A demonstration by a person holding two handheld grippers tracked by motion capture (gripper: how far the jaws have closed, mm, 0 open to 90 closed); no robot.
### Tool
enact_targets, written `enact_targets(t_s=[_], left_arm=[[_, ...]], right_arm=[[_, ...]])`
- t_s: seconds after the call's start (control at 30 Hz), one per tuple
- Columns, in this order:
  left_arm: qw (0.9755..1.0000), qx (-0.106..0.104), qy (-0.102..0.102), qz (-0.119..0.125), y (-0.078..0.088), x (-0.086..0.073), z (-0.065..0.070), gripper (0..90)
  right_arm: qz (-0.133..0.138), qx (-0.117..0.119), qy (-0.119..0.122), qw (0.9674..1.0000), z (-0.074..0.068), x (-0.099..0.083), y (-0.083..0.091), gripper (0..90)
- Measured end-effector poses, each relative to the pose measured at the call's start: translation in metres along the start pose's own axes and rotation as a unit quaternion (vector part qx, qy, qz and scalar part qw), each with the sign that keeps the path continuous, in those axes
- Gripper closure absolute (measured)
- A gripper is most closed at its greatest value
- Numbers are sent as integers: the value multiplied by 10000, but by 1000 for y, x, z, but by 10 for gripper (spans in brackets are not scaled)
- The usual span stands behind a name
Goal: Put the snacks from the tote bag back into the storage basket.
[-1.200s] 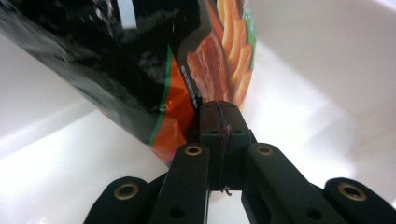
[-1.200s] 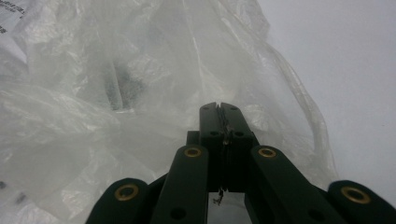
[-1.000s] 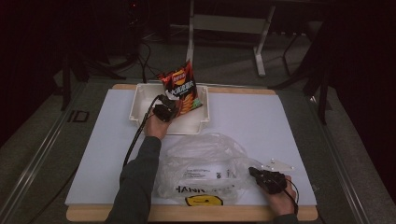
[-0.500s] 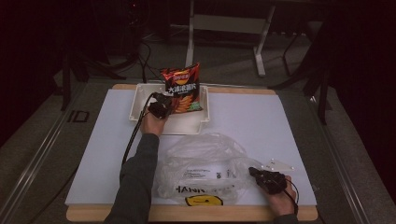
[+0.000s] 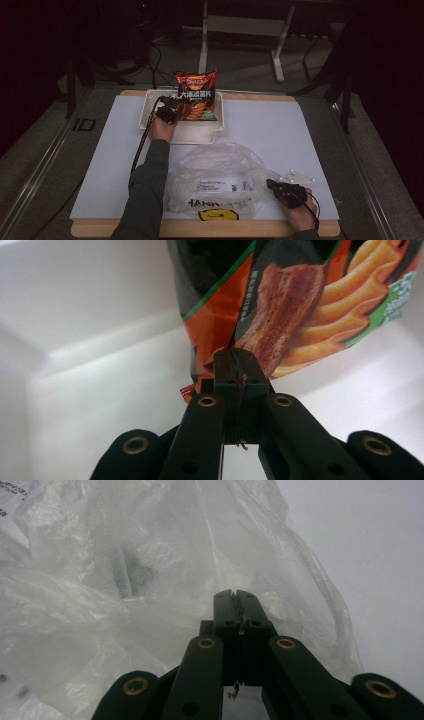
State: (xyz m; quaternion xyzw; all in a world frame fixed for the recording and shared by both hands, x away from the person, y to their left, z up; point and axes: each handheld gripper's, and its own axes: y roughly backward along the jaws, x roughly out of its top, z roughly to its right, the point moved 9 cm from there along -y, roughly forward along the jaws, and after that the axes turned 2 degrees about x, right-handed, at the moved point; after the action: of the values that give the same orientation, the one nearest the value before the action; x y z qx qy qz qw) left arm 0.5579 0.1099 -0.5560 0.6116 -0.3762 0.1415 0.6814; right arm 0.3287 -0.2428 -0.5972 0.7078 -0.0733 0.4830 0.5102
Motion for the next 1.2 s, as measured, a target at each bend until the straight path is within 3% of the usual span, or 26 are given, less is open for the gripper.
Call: enact_targets(t_s=[0.2, 0.57, 0.93, 1.2], left_arm=[[9999, -10, 136, 10, -2, 1, 0, 900], [9996, -215, -110, 142, 9, 5, 15, 900], [9957, -479, -699, 371, 28, 12, 40, 900], [9910, -638, -1062, 499, 42, 13, 59, 900]], right_arm=[[-3, 6, -7, 10000, 0, 0, 0, 883], [-3, -18, 15, 10000, 0, 0, 0, 882], [-2, -27, -1, 10000, 0, 0, 0, 883], [-5, -33, 3, 10000, 0, 0, 0, 883]])
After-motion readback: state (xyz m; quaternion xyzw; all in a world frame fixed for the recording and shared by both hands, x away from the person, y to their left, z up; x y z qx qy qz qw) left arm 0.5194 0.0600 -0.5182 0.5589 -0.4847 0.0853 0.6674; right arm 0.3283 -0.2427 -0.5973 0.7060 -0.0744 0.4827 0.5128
